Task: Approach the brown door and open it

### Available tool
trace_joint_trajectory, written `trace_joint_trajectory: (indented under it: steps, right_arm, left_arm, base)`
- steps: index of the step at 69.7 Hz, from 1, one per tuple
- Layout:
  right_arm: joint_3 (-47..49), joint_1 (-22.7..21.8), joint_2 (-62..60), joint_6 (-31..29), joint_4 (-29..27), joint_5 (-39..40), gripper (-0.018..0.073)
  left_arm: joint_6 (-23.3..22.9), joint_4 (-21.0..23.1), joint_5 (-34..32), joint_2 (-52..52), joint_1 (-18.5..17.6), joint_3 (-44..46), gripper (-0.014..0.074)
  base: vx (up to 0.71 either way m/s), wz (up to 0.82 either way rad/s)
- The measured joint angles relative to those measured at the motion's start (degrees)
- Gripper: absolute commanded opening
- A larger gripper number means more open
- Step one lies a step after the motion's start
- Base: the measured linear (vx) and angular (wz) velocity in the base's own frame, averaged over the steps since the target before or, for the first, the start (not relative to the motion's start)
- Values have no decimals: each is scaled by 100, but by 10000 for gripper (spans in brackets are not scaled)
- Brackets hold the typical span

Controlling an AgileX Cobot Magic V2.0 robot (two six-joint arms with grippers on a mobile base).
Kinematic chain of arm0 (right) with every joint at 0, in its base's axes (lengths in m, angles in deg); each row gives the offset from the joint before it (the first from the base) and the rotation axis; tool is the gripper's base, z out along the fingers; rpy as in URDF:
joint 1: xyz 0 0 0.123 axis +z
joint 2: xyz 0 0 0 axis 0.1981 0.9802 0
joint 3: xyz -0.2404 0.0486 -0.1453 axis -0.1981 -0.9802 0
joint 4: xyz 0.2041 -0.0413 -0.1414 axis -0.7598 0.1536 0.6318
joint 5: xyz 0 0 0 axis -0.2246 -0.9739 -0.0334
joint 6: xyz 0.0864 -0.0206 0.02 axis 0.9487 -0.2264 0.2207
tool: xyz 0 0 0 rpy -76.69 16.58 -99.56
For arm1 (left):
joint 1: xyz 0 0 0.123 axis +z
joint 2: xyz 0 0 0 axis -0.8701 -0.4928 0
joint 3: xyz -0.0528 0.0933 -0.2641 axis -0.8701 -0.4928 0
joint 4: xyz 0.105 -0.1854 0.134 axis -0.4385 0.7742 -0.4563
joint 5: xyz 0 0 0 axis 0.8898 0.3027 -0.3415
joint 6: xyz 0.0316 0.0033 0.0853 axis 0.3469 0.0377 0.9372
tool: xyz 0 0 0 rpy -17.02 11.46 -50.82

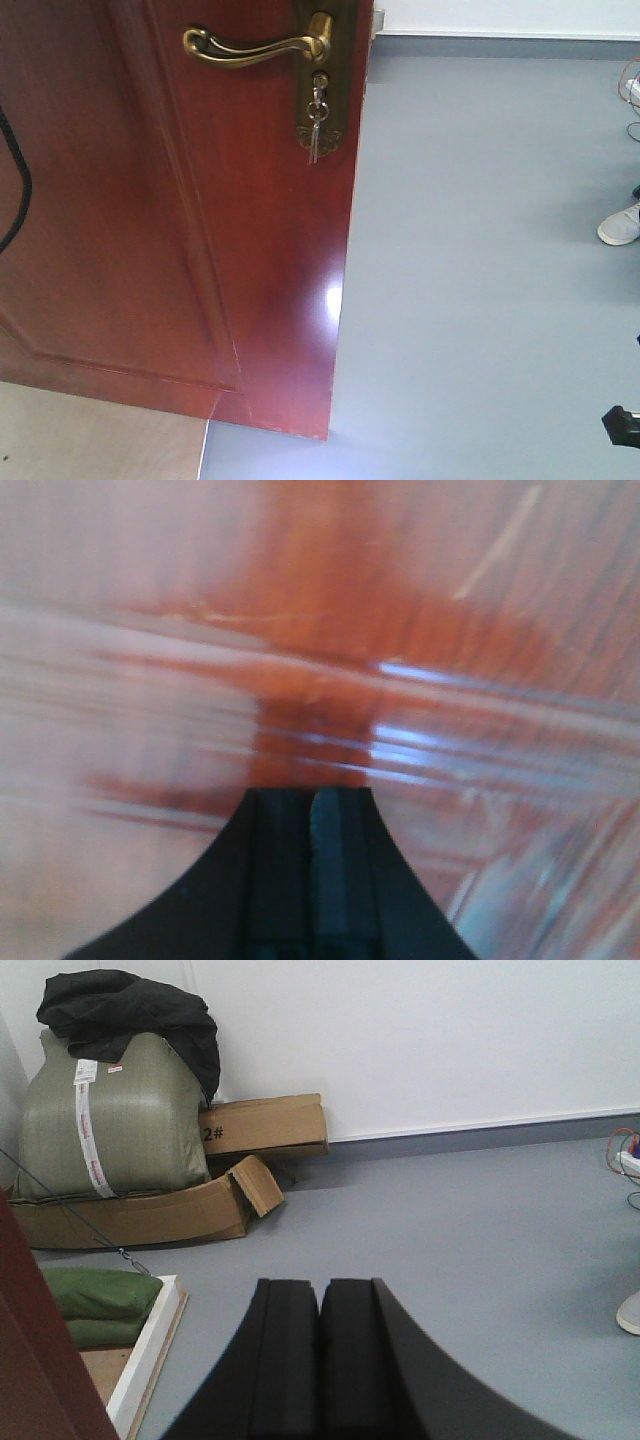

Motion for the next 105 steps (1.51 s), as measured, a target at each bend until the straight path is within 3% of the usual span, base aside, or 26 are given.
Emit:
trace_joint_trajectory:
  steps: [99, 105]
  right_arm:
    - [0, 0, 0, 0, 0, 0, 0]
    - [0, 0, 0, 0, 0, 0, 0]
  left_arm:
    - [0, 0, 0, 0, 0, 0, 11]
    - [-6, -203, 0, -7, 0, 0, 11]
  base:
    - [2, 1]
    - [0, 0]
